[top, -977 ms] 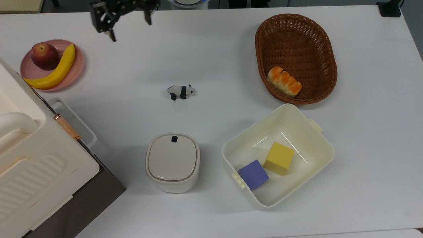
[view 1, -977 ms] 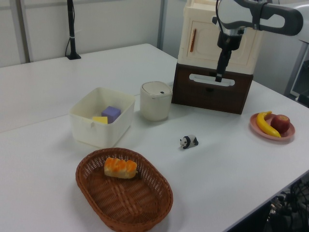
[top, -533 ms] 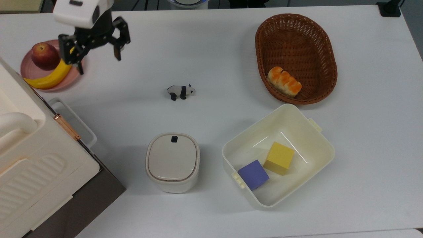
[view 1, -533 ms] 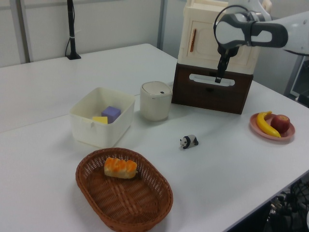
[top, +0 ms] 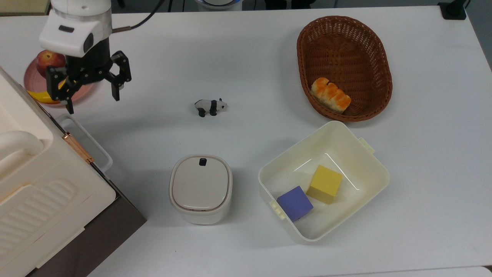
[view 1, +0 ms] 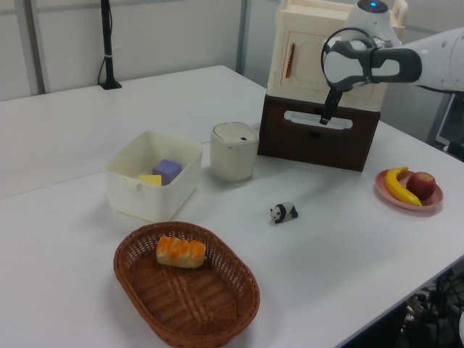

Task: Slide the drawer open
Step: 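Lower the open gripper to the drawer front handle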

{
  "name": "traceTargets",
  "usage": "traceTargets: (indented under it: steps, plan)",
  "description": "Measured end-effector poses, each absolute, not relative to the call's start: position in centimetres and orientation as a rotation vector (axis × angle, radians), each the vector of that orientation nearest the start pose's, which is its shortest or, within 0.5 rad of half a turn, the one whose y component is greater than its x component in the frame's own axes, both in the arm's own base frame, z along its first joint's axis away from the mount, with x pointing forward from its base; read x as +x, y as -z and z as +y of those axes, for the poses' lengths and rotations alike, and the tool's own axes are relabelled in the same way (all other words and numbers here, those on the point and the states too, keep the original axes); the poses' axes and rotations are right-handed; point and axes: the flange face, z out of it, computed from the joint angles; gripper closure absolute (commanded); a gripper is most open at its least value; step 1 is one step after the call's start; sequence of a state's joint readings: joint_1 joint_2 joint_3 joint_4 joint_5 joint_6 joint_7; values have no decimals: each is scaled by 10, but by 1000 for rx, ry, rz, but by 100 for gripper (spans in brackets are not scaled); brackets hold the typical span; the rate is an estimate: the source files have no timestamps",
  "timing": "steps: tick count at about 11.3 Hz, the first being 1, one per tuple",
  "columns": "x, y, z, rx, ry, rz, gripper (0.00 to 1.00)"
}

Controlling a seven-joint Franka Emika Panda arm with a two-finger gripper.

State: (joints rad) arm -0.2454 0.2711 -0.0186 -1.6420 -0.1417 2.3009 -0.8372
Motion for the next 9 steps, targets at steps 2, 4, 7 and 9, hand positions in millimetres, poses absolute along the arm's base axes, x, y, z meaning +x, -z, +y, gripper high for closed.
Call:
traceTargets:
  steps: [2, 4, 7, 9]
  plan:
    - [659, -482, -181, -3243, 468, -1093, 0]
    - [661, -474, -182, -3240, 455, -1093, 0]
    - [662, -467, -182, -3236, 440, -1093, 0]
    - [665, -461, -183, -3237, 458, -1097, 0]
